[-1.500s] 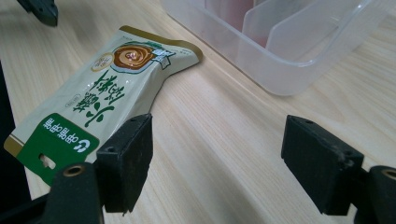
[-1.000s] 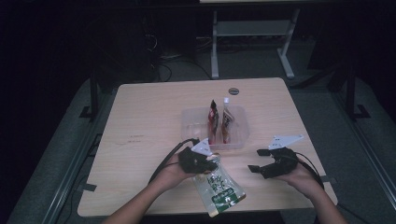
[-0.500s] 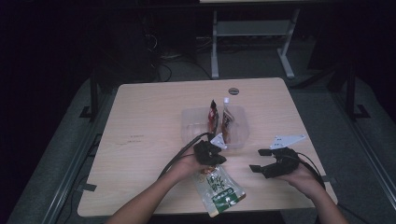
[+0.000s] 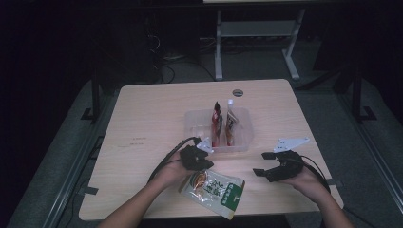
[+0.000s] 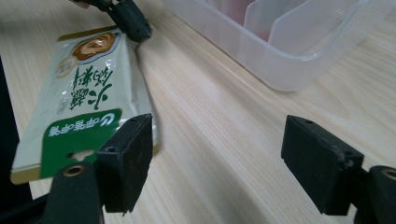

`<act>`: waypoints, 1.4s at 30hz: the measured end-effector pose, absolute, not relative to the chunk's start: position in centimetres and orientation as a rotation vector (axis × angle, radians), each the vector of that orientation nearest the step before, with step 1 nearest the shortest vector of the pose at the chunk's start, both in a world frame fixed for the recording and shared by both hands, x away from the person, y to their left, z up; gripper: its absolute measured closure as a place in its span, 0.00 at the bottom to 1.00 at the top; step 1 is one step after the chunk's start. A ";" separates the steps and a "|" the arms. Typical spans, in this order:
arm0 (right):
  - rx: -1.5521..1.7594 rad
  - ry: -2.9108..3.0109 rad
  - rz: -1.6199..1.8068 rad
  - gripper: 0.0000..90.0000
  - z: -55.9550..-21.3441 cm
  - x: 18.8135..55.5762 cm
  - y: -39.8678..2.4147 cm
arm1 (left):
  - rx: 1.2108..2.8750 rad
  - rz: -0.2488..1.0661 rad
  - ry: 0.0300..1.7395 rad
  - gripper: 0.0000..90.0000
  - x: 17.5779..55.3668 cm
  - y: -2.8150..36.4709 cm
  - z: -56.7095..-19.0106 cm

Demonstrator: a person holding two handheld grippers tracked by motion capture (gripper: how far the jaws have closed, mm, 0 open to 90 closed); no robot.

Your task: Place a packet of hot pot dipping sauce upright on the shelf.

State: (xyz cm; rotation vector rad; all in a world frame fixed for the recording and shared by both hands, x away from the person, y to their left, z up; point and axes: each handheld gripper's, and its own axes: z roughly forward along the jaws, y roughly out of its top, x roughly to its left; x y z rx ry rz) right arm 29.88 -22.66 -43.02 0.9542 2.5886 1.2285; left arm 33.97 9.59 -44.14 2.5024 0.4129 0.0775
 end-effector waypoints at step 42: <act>0.941 2.607 1.201 0.29 -43.4 30.0 -22.4 | 2.499 -0.049 0.314 0.22 29.8 12.8 -45.6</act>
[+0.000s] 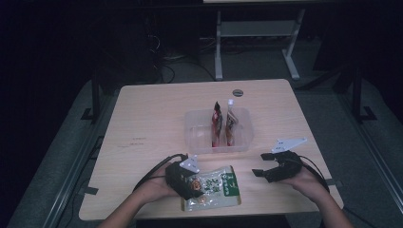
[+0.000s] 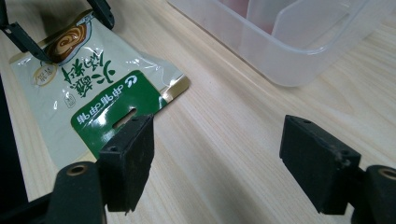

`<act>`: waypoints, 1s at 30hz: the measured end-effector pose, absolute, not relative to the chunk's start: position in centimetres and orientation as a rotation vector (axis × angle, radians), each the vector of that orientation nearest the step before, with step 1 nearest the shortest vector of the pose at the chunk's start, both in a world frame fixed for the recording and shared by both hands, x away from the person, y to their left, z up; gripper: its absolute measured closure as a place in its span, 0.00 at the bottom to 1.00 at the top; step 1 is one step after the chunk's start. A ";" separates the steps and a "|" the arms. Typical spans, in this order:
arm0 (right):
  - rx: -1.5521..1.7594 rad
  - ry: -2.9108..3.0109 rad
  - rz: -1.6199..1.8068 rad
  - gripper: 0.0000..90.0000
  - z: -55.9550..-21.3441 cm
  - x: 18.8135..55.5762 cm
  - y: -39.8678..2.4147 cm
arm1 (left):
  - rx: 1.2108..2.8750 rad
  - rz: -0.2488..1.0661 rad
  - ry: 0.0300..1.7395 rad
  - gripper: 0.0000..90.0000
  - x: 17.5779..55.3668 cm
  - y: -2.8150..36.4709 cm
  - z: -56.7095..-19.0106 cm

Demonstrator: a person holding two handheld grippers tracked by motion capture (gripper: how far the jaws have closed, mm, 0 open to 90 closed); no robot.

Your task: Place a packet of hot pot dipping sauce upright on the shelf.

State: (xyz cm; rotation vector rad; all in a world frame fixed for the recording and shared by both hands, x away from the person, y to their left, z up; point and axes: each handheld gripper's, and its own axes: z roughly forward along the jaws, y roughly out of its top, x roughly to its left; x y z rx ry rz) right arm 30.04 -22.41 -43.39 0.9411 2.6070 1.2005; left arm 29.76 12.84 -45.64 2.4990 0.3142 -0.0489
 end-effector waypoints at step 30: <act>0.958 2.607 1.209 0.29 -43.4 30.2 -22.5 | 2.439 -0.084 0.345 0.96 30.3 13.7 -45.5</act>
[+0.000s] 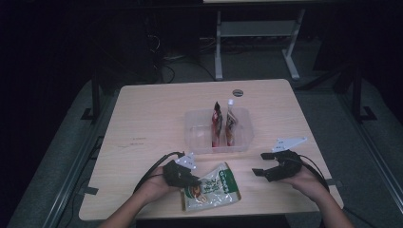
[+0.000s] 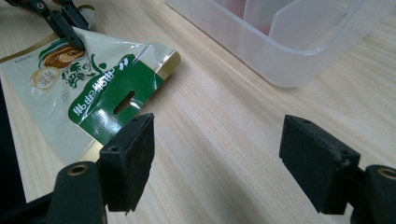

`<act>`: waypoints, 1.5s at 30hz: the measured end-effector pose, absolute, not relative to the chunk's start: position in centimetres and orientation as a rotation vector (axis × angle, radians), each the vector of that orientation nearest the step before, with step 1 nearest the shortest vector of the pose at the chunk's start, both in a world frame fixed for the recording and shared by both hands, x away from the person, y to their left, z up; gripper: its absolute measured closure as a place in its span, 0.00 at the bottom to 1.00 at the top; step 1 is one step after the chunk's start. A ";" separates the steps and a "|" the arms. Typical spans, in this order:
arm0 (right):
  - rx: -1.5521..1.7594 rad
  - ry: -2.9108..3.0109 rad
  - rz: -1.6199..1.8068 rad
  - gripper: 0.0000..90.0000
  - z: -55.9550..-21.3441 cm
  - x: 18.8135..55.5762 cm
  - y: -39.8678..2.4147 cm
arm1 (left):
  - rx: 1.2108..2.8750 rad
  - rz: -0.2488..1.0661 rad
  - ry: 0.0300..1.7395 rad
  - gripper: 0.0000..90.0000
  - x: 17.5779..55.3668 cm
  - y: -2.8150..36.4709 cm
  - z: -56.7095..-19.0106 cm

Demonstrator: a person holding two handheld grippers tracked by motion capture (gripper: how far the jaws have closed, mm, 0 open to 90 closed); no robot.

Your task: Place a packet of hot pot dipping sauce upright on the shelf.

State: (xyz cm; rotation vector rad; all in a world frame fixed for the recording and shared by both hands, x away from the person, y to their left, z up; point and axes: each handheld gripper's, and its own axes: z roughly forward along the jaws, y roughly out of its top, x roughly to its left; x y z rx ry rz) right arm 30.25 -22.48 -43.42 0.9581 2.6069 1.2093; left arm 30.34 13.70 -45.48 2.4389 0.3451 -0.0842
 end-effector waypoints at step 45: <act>0.752 2.702 1.600 0.25 -39.6 33.4 -15.6 | 2.198 0.081 0.344 1.00 30.8 18.6 -38.5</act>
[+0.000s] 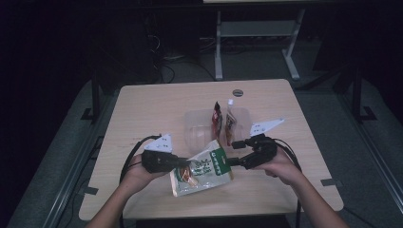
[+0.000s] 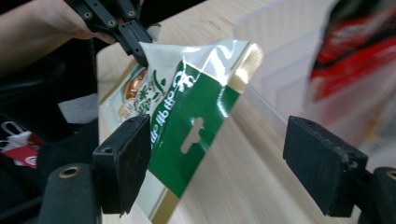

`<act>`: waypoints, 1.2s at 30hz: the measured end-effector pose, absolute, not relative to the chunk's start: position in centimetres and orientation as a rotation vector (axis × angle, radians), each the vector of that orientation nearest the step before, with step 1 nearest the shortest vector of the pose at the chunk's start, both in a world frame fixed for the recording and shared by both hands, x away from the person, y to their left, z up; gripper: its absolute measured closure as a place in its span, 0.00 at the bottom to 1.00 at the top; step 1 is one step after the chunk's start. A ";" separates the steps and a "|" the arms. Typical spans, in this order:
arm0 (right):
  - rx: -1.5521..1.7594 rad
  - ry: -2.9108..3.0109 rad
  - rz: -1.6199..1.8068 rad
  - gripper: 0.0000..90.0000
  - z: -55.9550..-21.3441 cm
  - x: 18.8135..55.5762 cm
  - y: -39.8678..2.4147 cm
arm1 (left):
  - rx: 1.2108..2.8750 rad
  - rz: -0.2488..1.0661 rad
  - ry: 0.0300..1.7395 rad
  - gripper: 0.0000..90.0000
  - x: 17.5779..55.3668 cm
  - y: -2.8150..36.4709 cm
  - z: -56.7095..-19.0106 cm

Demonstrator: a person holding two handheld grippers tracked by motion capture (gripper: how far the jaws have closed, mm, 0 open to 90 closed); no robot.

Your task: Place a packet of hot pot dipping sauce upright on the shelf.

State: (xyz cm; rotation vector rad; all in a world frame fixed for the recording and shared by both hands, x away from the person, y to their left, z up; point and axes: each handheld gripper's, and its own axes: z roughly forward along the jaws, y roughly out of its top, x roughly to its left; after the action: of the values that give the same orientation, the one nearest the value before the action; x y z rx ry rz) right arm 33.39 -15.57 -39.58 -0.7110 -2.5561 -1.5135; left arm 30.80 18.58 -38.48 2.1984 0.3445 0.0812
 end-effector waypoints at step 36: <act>-0.596 -2.385 -1.547 0.86 -40.4 33.9 -12.8 | 2.162 0.193 0.345 0.99 30.6 18.8 -38.0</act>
State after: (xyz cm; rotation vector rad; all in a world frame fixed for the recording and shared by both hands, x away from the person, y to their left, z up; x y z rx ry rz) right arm 33.89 -12.82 -40.37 -0.5957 -2.3849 -1.5466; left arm 30.57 18.79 -38.03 2.1622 0.3450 0.1927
